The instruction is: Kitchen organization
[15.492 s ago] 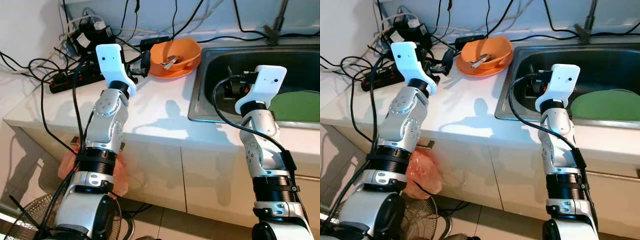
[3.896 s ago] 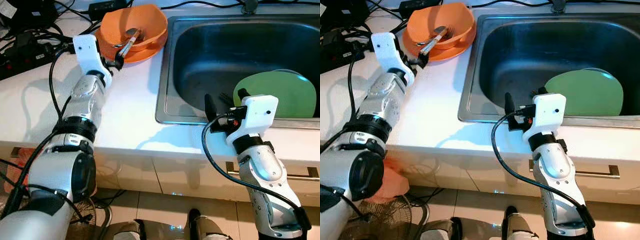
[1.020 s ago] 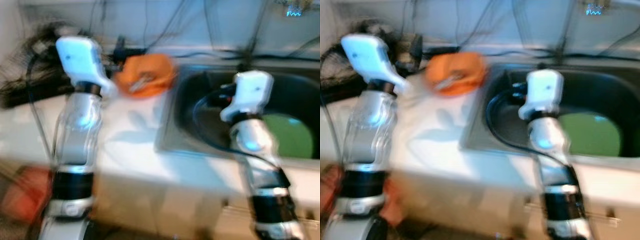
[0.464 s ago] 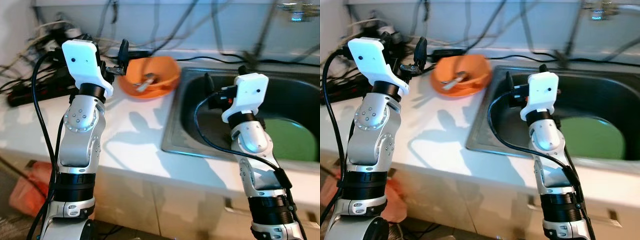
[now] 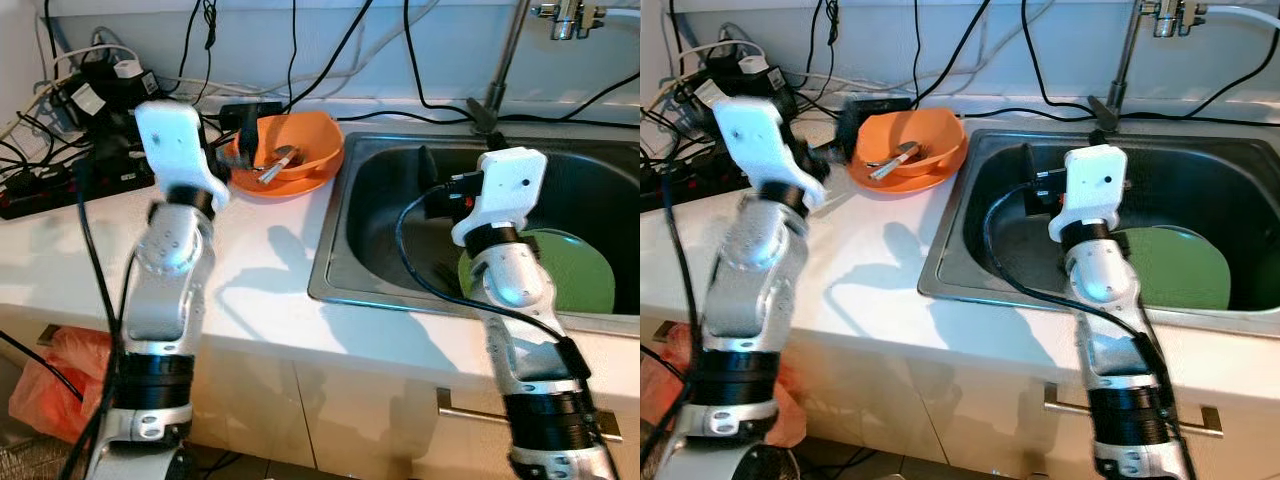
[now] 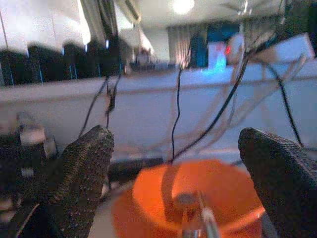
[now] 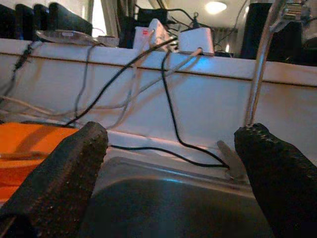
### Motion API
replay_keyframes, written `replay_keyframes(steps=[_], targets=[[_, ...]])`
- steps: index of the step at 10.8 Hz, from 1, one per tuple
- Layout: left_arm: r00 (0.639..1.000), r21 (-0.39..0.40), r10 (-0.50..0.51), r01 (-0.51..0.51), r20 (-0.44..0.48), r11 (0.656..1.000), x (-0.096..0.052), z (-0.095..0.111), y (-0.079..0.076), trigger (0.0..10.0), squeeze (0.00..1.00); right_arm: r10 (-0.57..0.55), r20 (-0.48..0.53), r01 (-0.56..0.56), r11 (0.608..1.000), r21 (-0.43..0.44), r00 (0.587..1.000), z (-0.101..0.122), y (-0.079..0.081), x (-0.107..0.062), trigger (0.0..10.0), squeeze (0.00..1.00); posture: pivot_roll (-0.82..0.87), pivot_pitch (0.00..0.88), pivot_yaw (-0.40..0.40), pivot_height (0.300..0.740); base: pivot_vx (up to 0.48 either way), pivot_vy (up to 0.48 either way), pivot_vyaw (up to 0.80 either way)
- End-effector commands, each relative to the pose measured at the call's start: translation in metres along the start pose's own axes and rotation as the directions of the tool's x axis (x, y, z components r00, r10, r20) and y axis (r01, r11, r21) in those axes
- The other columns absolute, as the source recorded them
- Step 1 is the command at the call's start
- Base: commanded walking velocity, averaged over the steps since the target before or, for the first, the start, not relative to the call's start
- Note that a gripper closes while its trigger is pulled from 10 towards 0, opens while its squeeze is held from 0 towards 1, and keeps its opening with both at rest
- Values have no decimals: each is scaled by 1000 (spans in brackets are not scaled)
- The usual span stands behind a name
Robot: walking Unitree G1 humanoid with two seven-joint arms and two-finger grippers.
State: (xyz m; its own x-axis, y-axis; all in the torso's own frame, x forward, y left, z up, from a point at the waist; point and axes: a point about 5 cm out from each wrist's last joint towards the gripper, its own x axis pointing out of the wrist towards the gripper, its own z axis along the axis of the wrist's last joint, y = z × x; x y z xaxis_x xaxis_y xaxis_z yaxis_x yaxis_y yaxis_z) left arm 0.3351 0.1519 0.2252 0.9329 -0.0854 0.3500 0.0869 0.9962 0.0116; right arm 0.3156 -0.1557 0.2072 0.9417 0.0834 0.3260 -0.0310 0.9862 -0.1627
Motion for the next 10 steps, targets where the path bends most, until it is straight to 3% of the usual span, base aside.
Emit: replay_keyframes(steps=[1, 5, 10], targets=[[1000, -13, 12, -12, -25, 1000, -3, -8, 3, 10000, 0, -13, -2, 13, 1000, -16, 1000, 2, -9, -2, 10000, 0, 26, 36, 74, 740, 0, 0, 0], [999, -48, 9, -12, -48, 999, -4, -20, -9, 10000, 0, 3, -1, -3, 999, -40, 1000, 8, -17, 0, 10000, 0, 1, 44, 45, 740, 0, 0, 0], [987, -31, 119, -123, -111, 992, -9, -30, 8, 10000, 0, 64, -48, -64, 998, -5, 997, 7, -14, -6, 10000, 0, 0, 70, 19, 740, 0, 0, 0]])
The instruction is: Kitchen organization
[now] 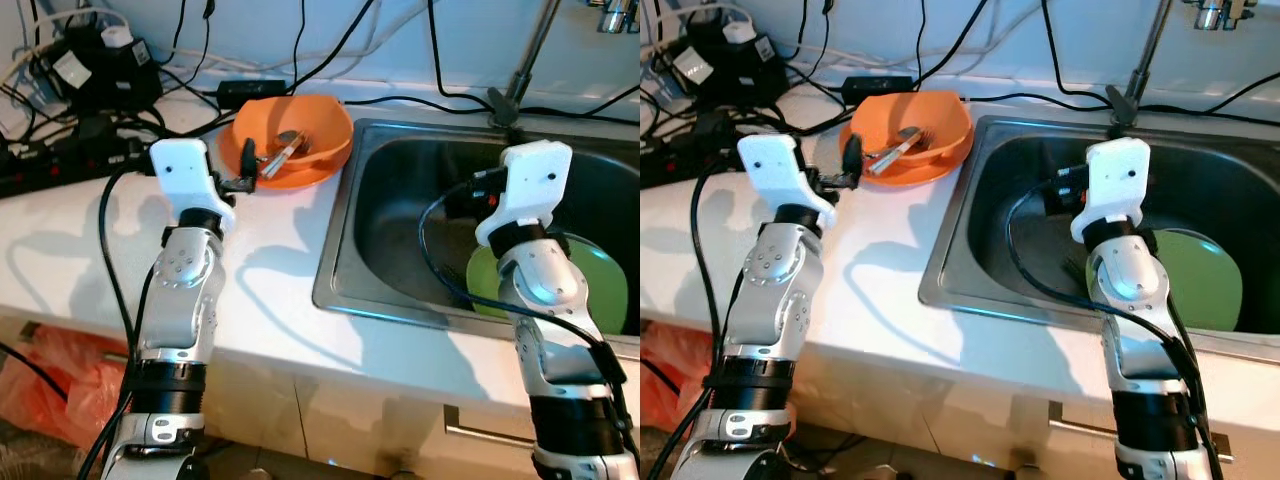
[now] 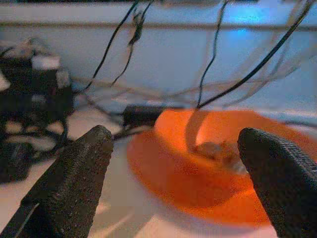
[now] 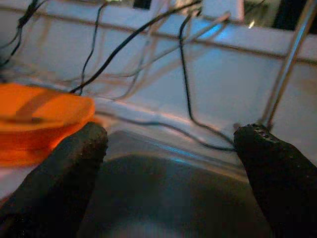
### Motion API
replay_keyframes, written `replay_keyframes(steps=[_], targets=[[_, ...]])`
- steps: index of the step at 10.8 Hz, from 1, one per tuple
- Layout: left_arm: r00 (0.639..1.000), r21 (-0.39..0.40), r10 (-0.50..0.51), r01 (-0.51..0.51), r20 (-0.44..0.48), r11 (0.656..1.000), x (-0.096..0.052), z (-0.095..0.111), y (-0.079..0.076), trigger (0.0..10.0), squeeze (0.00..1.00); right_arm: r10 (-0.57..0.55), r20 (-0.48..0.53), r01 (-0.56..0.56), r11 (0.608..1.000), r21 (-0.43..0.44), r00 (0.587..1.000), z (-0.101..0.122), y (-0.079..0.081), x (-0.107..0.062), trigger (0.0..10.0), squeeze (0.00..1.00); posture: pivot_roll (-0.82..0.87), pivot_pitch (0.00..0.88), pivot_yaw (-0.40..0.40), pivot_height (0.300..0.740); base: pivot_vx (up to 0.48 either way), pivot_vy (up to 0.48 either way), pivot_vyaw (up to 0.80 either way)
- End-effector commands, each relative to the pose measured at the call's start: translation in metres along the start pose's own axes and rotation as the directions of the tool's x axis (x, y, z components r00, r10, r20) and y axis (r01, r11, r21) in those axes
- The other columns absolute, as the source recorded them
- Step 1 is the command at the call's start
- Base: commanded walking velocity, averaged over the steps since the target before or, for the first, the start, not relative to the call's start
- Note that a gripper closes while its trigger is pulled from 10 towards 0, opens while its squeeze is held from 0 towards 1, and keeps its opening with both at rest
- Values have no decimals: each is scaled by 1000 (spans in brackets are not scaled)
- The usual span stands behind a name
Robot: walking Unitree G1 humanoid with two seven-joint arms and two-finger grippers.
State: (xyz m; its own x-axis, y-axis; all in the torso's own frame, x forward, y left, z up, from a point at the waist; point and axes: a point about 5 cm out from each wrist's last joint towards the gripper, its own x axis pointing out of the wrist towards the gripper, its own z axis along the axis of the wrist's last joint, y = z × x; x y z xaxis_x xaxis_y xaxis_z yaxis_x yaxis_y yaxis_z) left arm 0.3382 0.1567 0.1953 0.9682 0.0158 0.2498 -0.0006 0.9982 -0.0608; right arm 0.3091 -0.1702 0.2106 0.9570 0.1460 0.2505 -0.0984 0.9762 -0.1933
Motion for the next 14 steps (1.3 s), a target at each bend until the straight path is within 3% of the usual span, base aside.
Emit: replay_keyframes(steps=[1, 3, 6, 9, 10, 14], targets=[[999, -1, 39, -39, -32, 999, -2, -5, 8, 10000, 0, 24, -7, -24, 1000, 6, 1000, 4, -4, -4, 10000, 0, -3, 77, 14, 740, 0, 0, 0], [998, 6, 50, -50, -49, 999, -3, -7, 11, 10000, 0, 59, -37, -58, 998, 8, 998, 4, -10, -11, 10000, 0, -18, 88, 3, 740, 0, 0, 0], [990, 7, 62, -62, -123, 998, -2, -18, 16, 10000, 0, 233, -119, -228, 972, 55, 965, 10, -11, -32, 10000, 0, -57, 121, -17, 740, 0, 0, 0], [975, -1, 7, -7, -224, 1000, 4, -29, 16, 10000, 0, 429, -174, -411, 902, 129, 887, 11, 7, -47, 10000, 0, -55, 141, -10, 740, 0, 0, 0], [972, 0, 1, -2, -233, 1000, 9, -28, 17, 10000, 0, 466, -182, -445, 884, 147, 866, 11, 12, -51, 10000, 0, -48, 144, -2, 740, 0, 0, 0], [986, 18, -9, 12, -167, 1000, 31, -7, 19, 10000, 0, 478, -189, -457, 878, 144, 858, 8, 24, -53, 10000, 0, -40, 143, 28, 740, 0, 0, 0]])
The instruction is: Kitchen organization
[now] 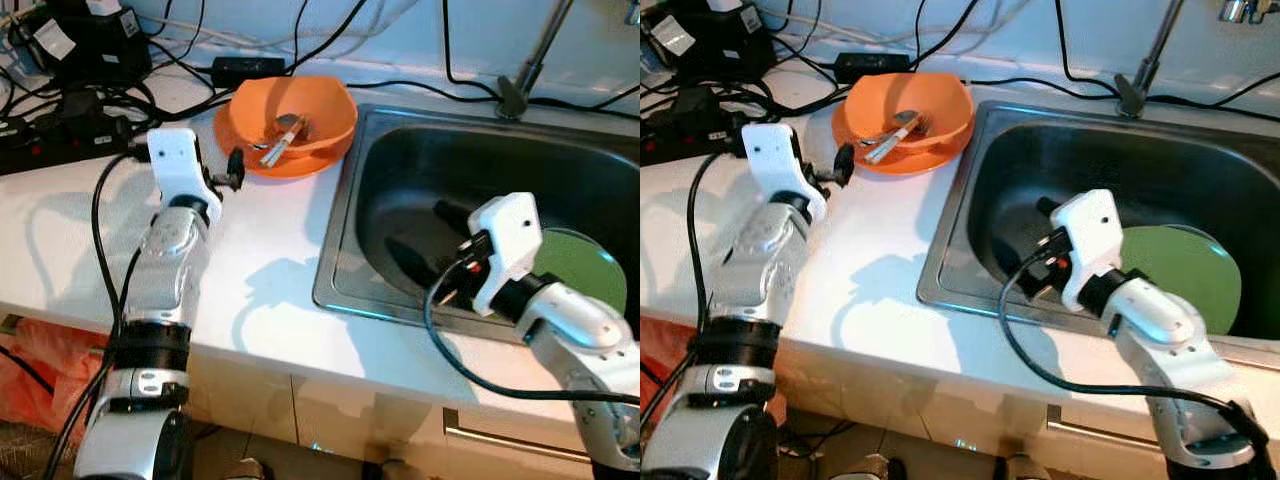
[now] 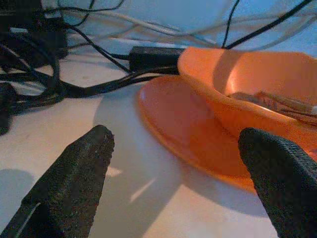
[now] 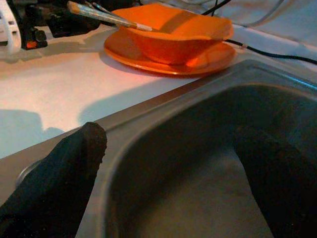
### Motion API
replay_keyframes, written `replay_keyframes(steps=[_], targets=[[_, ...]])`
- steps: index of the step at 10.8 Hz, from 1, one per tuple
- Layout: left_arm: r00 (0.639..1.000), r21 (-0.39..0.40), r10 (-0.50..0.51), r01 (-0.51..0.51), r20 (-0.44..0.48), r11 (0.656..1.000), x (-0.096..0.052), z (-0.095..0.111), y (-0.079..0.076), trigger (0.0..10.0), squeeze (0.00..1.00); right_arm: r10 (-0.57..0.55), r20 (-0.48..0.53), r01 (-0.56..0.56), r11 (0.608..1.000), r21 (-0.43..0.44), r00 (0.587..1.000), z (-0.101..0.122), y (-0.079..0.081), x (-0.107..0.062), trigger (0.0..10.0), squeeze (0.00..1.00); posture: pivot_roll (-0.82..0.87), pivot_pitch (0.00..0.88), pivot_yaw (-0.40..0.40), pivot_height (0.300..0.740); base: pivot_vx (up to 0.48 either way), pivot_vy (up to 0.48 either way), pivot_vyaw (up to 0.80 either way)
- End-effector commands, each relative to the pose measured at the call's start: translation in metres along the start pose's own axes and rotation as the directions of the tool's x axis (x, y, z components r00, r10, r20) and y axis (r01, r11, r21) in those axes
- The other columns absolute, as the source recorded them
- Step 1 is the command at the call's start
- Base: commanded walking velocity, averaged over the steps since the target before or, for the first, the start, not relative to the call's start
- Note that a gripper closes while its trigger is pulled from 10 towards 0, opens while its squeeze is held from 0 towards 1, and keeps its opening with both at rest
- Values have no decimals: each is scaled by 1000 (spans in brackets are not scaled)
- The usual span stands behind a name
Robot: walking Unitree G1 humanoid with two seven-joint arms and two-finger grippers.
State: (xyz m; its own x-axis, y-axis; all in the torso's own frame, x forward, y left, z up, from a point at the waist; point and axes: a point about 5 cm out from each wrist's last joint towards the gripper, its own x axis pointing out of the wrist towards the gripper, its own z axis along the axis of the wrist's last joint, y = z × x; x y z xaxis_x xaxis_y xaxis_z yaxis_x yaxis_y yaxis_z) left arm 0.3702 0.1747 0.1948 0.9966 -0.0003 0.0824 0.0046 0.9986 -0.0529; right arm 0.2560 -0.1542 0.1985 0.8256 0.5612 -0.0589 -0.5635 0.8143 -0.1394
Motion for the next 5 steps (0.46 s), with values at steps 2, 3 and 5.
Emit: replay_keyframes(steps=[2, 3, 5], targets=[[999, 57, -15, 17, -47, 998, 5, -5, 0, 10000, 0, -6, 10, 6, 1000, 5, 1000, 4, 3, -1, 10000, 0, -39, 145, 36, 740, 0, 0, 0], [997, 57, -40, 44, -71, 997, 7, -7, -4, 10000, 0, 29, 33, -31, 999, 40, 999, 9, 8, -2, 10000, 0, -43, 148, 42, 740, 0, 0, 0], [995, 43, -68, 71, -69, 997, 11, -6, -12, 10000, 0, 51, 32, -52, 998, 35, 998, 10, 11, -3, 10000, 0, -44, 152, 51, 740, 0, 0, 0]])
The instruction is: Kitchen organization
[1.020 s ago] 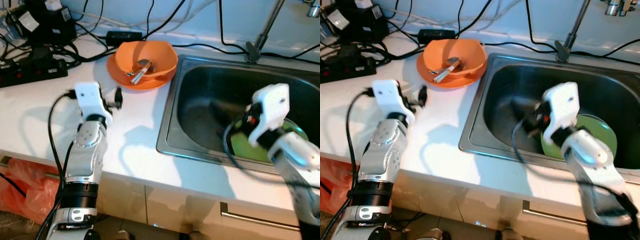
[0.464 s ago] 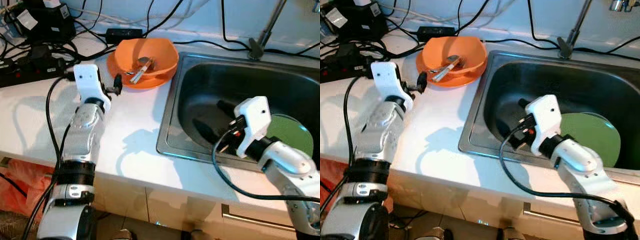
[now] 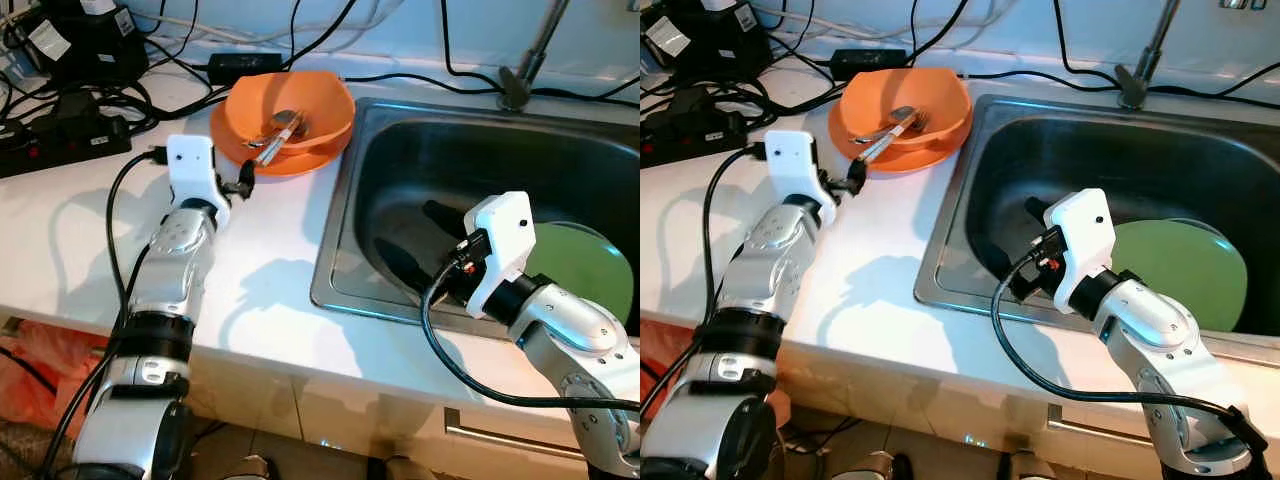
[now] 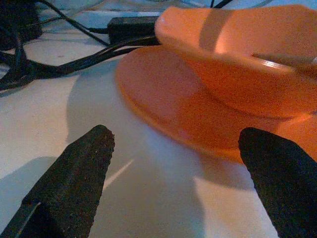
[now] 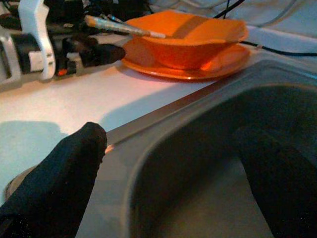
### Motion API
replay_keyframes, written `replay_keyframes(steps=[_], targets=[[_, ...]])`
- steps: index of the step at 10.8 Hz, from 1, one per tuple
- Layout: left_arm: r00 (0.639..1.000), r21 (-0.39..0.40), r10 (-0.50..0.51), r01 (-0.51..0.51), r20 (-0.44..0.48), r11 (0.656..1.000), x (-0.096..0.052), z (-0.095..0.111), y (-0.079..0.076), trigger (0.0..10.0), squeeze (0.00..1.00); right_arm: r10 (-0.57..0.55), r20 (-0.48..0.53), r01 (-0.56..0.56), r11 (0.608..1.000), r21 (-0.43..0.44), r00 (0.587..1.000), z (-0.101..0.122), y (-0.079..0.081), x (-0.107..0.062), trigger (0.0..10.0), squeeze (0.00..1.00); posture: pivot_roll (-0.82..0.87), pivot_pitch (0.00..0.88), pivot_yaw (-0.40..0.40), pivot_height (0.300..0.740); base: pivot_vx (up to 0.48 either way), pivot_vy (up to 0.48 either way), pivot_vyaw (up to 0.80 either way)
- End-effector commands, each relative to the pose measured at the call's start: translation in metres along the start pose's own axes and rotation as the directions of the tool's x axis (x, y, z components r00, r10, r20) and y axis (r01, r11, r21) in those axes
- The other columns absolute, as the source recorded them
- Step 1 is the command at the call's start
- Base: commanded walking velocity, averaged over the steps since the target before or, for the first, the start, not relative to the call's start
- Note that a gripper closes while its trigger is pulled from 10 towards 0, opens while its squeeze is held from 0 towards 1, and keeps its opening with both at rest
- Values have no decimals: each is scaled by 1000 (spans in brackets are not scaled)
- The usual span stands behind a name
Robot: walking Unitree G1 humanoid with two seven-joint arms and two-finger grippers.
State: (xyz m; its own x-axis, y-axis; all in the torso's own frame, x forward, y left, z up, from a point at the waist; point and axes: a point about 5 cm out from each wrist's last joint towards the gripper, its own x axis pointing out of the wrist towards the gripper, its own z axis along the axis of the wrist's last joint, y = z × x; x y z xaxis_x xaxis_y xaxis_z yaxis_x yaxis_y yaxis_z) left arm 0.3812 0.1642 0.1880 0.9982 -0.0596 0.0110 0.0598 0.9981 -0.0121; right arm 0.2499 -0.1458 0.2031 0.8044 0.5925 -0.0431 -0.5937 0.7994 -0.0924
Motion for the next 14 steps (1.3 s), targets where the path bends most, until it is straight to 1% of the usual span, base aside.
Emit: replay_keyframes(steps=[1, 3, 4, 5, 6, 8, 10, 11, 12, 13, 14], targets=[[1000, -14, -23, 24, 13, 1000, 5, 4, -7, 10000, 0, 10, 8, -10, 1000, -1, 1000, 3, 3, -2, 10000, 0, -39, 154, 56, 740, 0, 0, 0], [999, -41, -28, 30, 46, 999, 12, 13, -13, 10000, 0, 29, 11, -29, 999, 13, 1000, 2, 14, 4, 10000, 0, -37, 158, 56, 740, 0, 0, 0], [999, -42, -28, 30, 38, 999, 13, 13, -13, 10000, 0, 33, 10, -33, 999, 12, 999, 2, 15, 4, 10000, 0, -37, 159, 58, 740, 0, 0, 0], [999, -45, -11, 10, -31, 999, 17, 7, -12, 10000, 0, 33, 16, -33, 999, 10, 999, 4, 15, 6, 10000, 0, -37, 164, 63, 740, 0, 0, 0], [997, -38, 9, -12, -75, 999, 21, 4, -9, 10000, 0, 27, 22, -27, 1000, 10, 999, 5, 14, 7, 10000, 0, -35, 165, 66, 740, 0, 0, 0], [994, -40, 32, -37, -107, 998, 26, 7, -6, 10000, 0, 21, 22, -21, 1000, 10, 1000, 5, 15, 8, 10000, 0, -35, 166, 72, 740, 0, 0, 0], [982, -51, 49, -59, -182, 997, 31, 7, -6, 10000, 0, 21, 23, -21, 1000, 8, 1000, 4, 17, 8, 10000, 0, -30, 161, 82, 740, 0, 0, 0], [977, -34, 45, -53, -208, 998, 33, 7, -8, 10000, 0, 17, 25, -18, 1000, 7, 1000, 4, 17, 9, 10000, 0, -27, 156, 87, 740, 0, 0, 0], [969, -1, 42, -44, -242, 999, 33, 4, -7, 10000, 0, 14, 28, -14, 1000, 5, 1000, 5, 17, 9, 10000, 0, -26, 153, 89, 740, 0, 0, 0], [961, 6, 6, -5, -278, 1000, 33, 1, -8, 10000, 0, 10, 30, -11, 1000, 3, 999, 5, 17, 10, 10000, 0, -25, 151, 92, 740, 0, 0, 0], [918, -53, -141, 131, -371, 990, 28, -15, -18, 10000, 0, 3, 31, -4, 1000, 8, 1000, 4, 16, 11, 10000, 0, -21, 147, 92, 740, 0, 0, 0]])
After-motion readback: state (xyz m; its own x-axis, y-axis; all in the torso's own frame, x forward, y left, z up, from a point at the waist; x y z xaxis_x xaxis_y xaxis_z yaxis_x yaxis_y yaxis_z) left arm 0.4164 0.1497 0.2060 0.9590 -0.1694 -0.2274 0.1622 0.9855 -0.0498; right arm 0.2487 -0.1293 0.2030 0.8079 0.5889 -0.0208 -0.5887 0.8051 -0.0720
